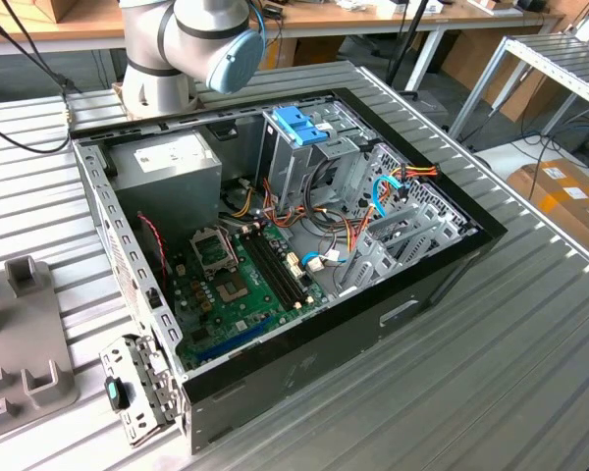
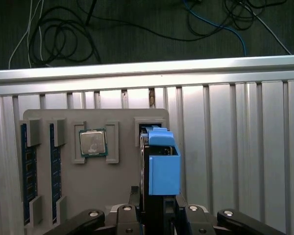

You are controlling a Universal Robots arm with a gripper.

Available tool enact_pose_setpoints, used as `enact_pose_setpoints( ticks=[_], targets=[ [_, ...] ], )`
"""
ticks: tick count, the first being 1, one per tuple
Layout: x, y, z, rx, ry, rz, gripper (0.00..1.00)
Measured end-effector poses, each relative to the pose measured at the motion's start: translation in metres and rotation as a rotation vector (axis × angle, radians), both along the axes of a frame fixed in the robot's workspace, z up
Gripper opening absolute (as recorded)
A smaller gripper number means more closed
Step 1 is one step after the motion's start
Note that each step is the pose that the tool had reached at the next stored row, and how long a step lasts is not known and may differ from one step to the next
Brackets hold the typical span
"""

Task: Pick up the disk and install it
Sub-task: 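Pick up the disk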

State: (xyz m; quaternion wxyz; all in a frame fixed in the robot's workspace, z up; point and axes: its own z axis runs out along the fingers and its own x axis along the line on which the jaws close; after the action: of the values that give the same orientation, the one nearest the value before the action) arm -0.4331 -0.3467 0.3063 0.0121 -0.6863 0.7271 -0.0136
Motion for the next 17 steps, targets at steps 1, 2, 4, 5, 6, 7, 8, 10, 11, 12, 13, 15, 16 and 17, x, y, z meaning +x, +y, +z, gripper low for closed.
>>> enact_pose_setpoints(
  ticks=[1,2,4,5,6,7,8,10,11,12,13,15,16,17],
  targets=[
    [0.0000,0.0000,0.0000,0.0000,0.0001,0.000,0.35],
    [0.0000,0.0000,0.0000,0.0000,0.0001,0.000,0.35],
    [0.0000,0.0000,0.0000,0.0000,0.0000,0.001,0.35],
    [0.0000,0.0000,0.0000,0.0000,0.0000,0.001,0.35],
    [0.0000,0.0000,0.0000,0.0000,0.0000,0.001,0.35],
    [0.0000,0.0000,0.0000,0.0001,0.0000,0.001,0.35],
    [0.0000,0.0000,0.0000,0.0000,0.0000,0.001,0.35],
    [0.0000,0.0000,0.0000,0.0000,0.0000,0.002,0.35],
    [0.0000,0.0000,0.0000,0.0001,0.0000,0.002,0.35],
    [-0.0001,0.0000,0.0003,0.0001,-0.0001,0.002,0.35],
    [0.0000,0.0000,0.0029,0.0002,-0.0002,0.002,0.35],
    [0.0000,0.0000,0.0088,0.0001,-0.0001,0.002,0.35],
    [0.0000,0.0000,0.0117,0.0000,0.0001,0.002,0.35],
    [0.0000,0.0000,0.0124,0.0000,0.0000,0.002,0.35]
  ],
)
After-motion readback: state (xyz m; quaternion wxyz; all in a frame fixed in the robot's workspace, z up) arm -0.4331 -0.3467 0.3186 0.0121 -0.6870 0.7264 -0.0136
